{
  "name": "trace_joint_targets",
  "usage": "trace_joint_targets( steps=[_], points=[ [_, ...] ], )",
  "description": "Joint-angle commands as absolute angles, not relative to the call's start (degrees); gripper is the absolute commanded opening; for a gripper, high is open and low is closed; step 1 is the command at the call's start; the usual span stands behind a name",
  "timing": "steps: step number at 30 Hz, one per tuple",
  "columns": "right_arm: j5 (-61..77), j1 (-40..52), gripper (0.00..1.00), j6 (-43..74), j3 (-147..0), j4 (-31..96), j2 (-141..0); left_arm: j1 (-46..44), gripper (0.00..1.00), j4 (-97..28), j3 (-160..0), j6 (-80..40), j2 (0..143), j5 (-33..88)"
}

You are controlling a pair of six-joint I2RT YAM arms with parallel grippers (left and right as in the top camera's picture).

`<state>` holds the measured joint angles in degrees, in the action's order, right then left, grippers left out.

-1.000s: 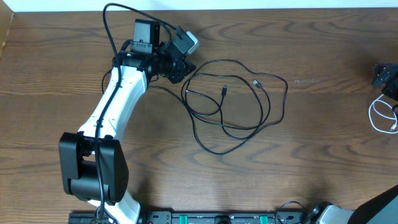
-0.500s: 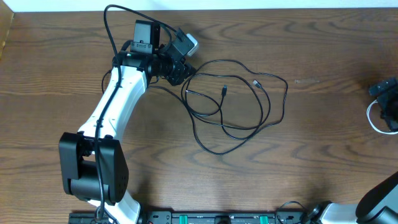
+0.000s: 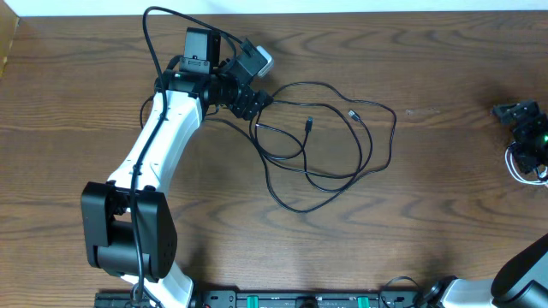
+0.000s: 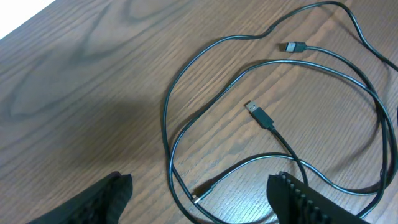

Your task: Untangle cables

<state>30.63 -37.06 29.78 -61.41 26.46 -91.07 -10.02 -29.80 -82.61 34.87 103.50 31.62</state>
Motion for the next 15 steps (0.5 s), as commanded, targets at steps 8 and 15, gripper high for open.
trace_joint_targets(
  steps=[8,15],
  points=[
    [33.78,-37.41,0.99,30.37,-61.82,29.67,-91.42,-10.11,0.99,-29.98,-82.35,35.03,103.53,32.38],
    [33.78,-37.41,0.99,30.37,-61.8,29.87,-91.42,-10.09,0.99,-29.98,-82.35,35.03,103.53,32.38]
  ],
)
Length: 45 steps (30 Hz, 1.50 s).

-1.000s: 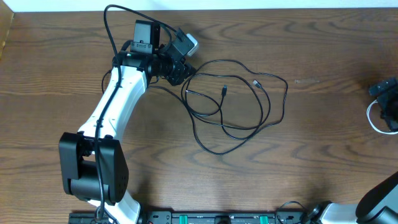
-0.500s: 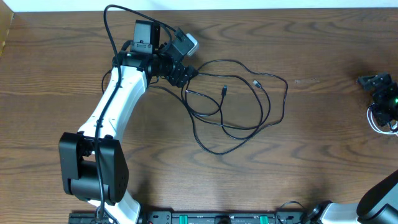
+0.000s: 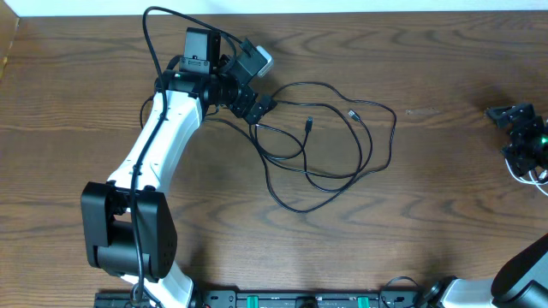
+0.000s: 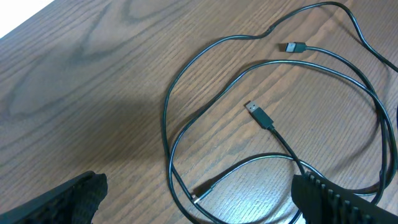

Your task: Untangle cables

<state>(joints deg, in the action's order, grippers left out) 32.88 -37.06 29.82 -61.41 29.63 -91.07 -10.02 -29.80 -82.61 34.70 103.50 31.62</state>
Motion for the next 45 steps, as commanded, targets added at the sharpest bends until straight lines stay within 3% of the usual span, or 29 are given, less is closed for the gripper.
trace_joint_targets(
  steps=[1,45],
  points=[
    [33.78,-37.41,0.99,30.37,-61.8,29.87,-91.42,-10.09,0.99,-29.98,-82.35,35.03,103.53,32.38],
    [32.93,-37.41,0.99,29.93,-61.8,33.67,-91.42,-10.09,0.98,-29.98,-82.35,35.03,103.53,32.38]
  ],
)
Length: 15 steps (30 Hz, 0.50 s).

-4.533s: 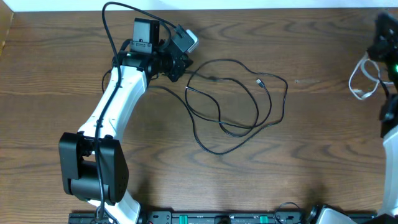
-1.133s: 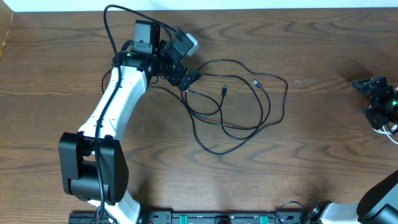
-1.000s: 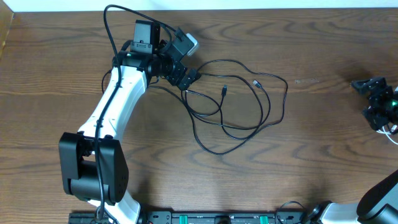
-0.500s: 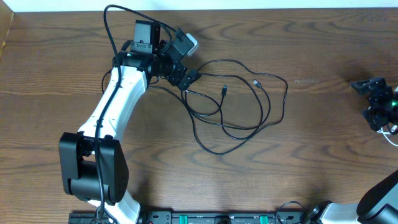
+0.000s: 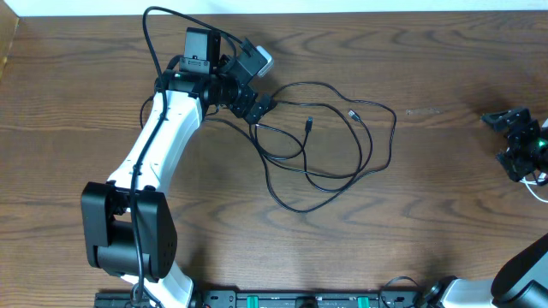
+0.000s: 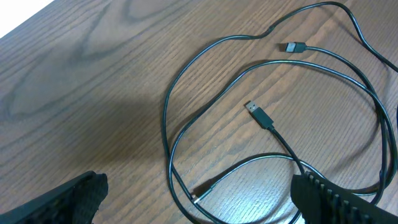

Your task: Untangle cables

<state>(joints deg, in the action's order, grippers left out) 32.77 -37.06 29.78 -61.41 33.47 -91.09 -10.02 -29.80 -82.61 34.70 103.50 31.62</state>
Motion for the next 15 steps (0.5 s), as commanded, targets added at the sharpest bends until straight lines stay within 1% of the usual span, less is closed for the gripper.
trace_joint_targets(
  steps=[1,15],
  points=[
    [32.91,-37.41,0.99,29.91,-61.8,33.67,-91.42,-10.09,0.98,-29.98,-82.35,35.03,103.53,32.38],
    [32.93,-37.41,0.99,28.42,-61.8,34.09,-91.42,-10.09,0.98,-29.98,-82.35,35.03,103.53,32.38]
  ],
)
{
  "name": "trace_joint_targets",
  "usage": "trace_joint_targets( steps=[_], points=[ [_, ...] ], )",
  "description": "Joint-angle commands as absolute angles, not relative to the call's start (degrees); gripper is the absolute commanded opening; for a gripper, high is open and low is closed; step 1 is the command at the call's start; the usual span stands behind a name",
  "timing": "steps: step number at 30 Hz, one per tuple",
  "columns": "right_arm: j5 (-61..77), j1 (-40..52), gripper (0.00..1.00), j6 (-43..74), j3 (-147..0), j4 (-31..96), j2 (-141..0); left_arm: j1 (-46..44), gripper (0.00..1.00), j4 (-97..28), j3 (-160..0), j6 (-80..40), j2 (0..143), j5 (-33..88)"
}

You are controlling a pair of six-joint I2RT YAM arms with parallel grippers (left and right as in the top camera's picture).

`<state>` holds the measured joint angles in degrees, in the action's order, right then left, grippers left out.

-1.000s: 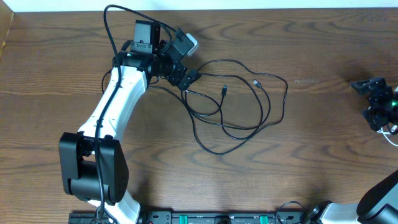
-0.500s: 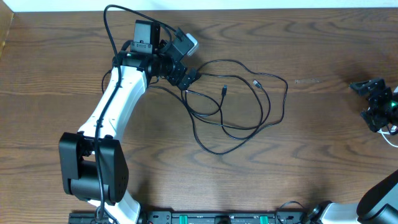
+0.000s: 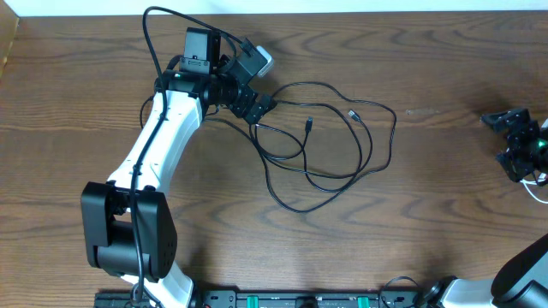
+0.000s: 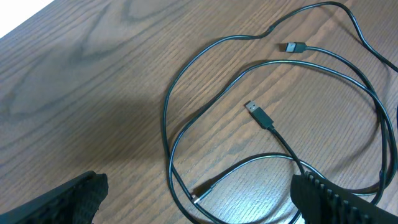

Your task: Untangle cables

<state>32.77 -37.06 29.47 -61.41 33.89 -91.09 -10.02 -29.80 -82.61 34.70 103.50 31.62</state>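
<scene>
Several thin black cables (image 3: 371, 152) lie in overlapping loops on the wooden table (image 3: 428, 248), right of my left gripper (image 3: 258, 108). In the left wrist view the gripper (image 4: 199, 202) is open. Its black fingers (image 4: 71, 198) stand wide apart low over the loops' left end, where a small connector (image 4: 202, 193) lies between them. A loose USB plug (image 4: 258, 114) and a second plug (image 4: 291, 46) rest farther out. My right gripper (image 3: 512, 137) hovers at the table's far right, well away from the cables, and its jaws are too small to read.
The white left arm (image 3: 158, 145) stretches from its base (image 3: 128, 231) at the front left to the back of the table. A white cable (image 3: 538, 184) hangs by the right gripper. The back edge of the table (image 3: 342, 12) runs just behind the left gripper.
At first my left gripper hung over the loops' left end with its fingers partly apart. Half a second later they stood wider, and have stayed so. The cables have not shifted. My right gripper has moved a little leftward along the table's right edge.
</scene>
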Motion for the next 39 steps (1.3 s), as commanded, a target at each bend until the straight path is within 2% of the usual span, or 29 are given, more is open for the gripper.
trace_joint_targets(
  steps=[1,9,16,27,39],
  points=[
    [32.93,-37.41,0.99,28.42,-61.8,34.09,-91.42,-10.09,0.98,-29.98,-82.35,35.03,103.53,32.38],
    [32.95,-36.16,0.99,21.71,-61.8,35.51,-91.42,-10.09,0.98,-29.98,-82.35,35.03,103.53,32.38],
    [32.88,-29.52,0.96,15.31,-61.78,35.57,-91.42,-10.09,0.98,-29.98,-82.35,35.03,103.53,32.38],
    [25.47,-18.09,0.95,14.94,-61.78,34.61,-91.42,-10.09,0.98,-29.98,-82.35,35.03,103.53,32.38],
    [25.45,-17.26,0.95,15.84,-61.78,33.47,-91.42,-10.09,0.98,-29.98,-82.35,35.03,103.53,32.38]
  ],
)
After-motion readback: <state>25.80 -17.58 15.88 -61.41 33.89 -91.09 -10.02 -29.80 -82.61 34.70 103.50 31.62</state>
